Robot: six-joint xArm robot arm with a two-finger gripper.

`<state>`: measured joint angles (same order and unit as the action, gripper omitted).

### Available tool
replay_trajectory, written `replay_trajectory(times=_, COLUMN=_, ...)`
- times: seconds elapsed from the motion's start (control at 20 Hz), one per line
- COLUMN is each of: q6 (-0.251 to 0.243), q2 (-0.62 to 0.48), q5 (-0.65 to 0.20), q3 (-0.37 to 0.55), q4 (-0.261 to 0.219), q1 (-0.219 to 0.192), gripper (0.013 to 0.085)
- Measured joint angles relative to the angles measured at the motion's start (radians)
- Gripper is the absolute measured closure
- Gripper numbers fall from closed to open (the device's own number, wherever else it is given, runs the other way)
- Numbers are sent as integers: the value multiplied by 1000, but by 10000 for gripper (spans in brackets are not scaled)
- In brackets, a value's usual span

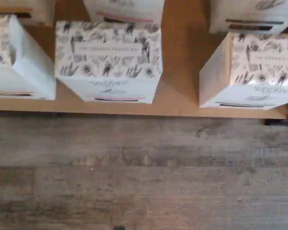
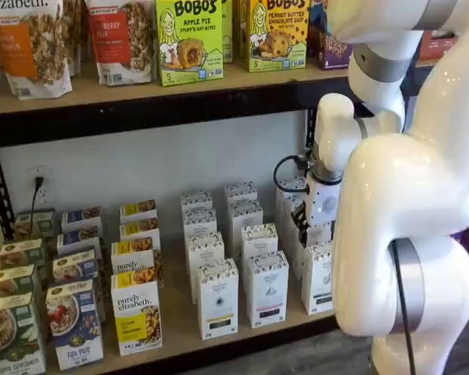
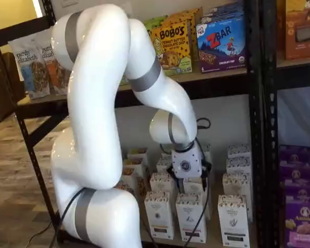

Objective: Pick up the white box with a green strip in the middle, on the bottom shelf, the sixth box from the left

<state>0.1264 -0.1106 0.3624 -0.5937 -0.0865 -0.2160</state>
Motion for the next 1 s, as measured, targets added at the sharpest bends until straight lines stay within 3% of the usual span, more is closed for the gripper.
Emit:
replay_trajectory(times=0.25, q6=-6, q2=-135, q5=6, q3=-114, q4=-45, q1=-35, gripper=130)
replay_trajectory(times=0.6, q6=120, q2=-313, q5=14, q3=-289, q4=54, q1=-68, gripper=130)
replay_trajectory(times=1.0, q6=141, q2=-447, q5=19, q3=-413, q4=63, q1=-80, gripper=130)
